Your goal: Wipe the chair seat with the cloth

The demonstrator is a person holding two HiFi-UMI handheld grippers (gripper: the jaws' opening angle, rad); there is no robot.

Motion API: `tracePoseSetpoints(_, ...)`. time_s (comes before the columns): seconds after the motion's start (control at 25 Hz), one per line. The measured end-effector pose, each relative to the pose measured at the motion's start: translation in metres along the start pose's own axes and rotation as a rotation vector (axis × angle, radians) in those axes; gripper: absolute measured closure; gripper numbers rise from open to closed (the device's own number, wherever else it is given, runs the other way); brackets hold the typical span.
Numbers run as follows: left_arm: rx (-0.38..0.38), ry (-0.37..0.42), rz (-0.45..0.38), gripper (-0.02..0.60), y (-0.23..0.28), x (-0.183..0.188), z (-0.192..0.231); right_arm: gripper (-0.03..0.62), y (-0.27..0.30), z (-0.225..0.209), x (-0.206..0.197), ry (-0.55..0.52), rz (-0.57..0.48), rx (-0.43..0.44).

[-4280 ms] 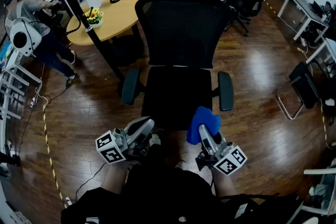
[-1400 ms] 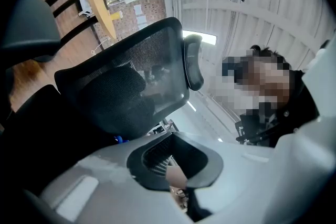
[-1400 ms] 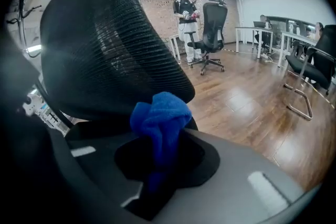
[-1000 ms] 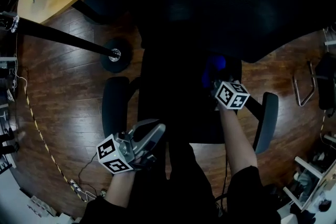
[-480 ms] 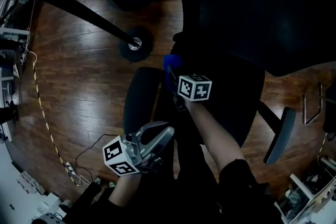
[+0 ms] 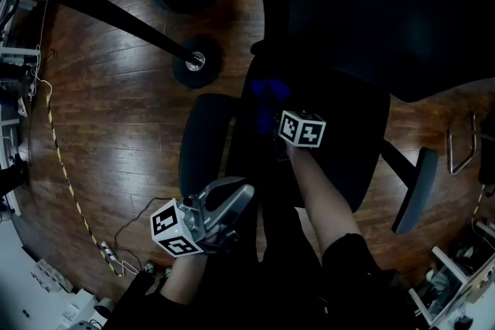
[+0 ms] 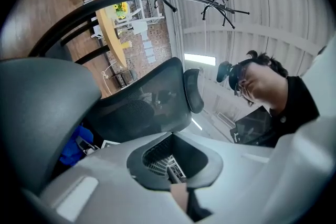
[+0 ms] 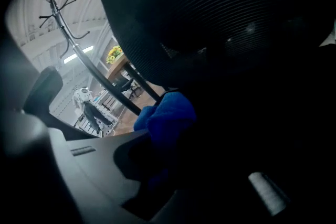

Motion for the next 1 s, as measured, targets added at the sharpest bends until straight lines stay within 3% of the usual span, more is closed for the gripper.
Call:
tracePoseSetpoints(0.2, -0.037, -0.011, 0.036, 0.589, 0.015, -0.009, -0.010, 0.531, -0.053, -0.067, -0.006, 0.012, -0.041, -0.127)
tracePoseSetpoints(0.48, -0.075, -0.016, 0.098, 0.589, 0.045, -0.021, -0.018, 0.531, -0.158, -0.168, -0.001, 0.119, -0.148, -0.299)
tracePoseSetpoints(0.64, -0.086, -0.005, 0.130, 0.589, 0.059, -0.025, -0.019, 0.531, -0.219, -0.218, 0.008, 0.233, -0.248, -0.401)
tracePoseSetpoints(0.8, -0.085, -0.002, 0.147, 0.589, 0.067, -0.034, -0.021, 0.531, -0.239, -0.238, 0.012, 0.289, -0.288, -0.418)
tracePoseSetpoints(1.0, -0.084, 0.010, 0.141, 0.589, 0.066, -0.036, -0.025, 0.531, -0.236, -0.233, 0.013, 0.207, -0.247, -0.431)
Point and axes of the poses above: the fingertips, and each gripper's own axes: y forward along the fingers, z to its left, x out of its top, the point moved 5 cm from there along -y, backward along the fingers, and after that the axes turned 3 degrees about z, right-handed, at the moved point
